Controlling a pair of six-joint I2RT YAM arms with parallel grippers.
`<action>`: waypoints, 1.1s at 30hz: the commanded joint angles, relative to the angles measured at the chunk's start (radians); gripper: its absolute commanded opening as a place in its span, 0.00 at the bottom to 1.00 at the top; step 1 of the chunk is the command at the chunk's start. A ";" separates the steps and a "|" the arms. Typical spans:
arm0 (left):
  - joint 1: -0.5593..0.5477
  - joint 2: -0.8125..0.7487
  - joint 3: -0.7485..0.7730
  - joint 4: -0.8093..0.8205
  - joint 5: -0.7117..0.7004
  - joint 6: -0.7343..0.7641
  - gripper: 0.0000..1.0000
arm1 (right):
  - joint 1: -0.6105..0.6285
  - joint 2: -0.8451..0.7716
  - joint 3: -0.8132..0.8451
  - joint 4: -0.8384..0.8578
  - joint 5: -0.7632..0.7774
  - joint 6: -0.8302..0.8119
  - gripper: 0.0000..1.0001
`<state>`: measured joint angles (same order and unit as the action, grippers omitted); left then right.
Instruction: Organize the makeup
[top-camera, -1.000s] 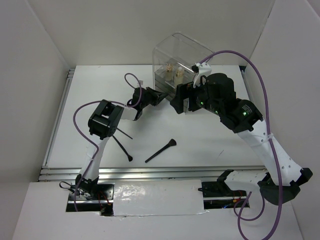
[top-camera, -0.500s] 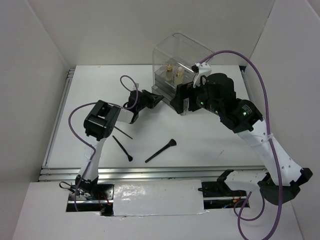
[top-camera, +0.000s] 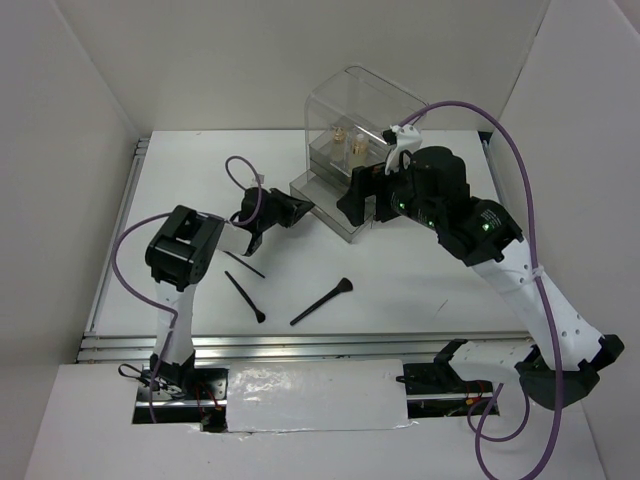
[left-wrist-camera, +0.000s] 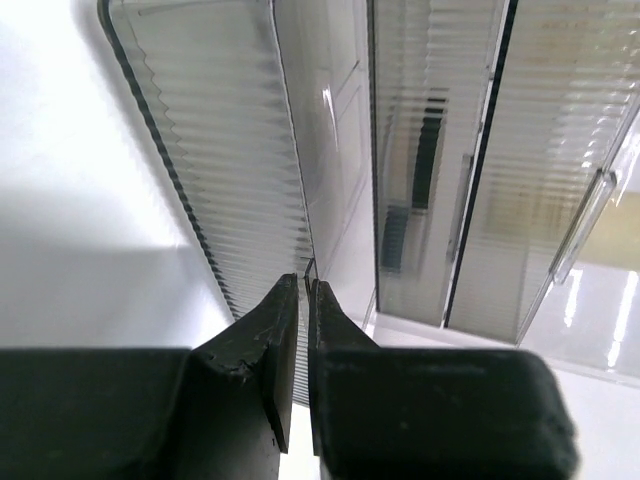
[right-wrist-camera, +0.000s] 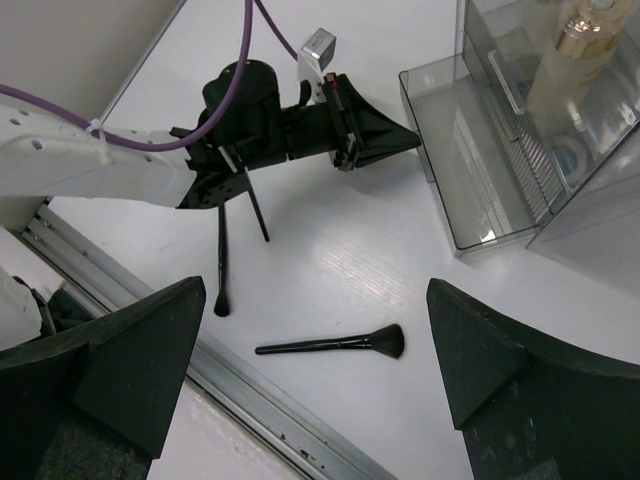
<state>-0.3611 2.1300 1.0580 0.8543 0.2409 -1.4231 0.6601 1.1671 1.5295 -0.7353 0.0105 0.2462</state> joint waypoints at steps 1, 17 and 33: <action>0.019 -0.076 -0.032 0.028 0.000 0.061 0.14 | -0.007 -0.012 -0.015 0.066 0.008 0.039 1.00; 0.027 -0.452 0.024 -0.626 -0.096 0.280 0.93 | 0.177 0.187 -0.112 -0.202 0.526 0.488 1.00; 0.021 -0.902 0.173 -1.818 -0.516 0.616 0.99 | 0.345 0.503 -0.164 -0.323 0.350 0.927 1.00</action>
<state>-0.3408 1.3060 1.2842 -0.8581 -0.2684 -0.8825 0.9924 1.5730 1.3396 -1.0042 0.3656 1.0863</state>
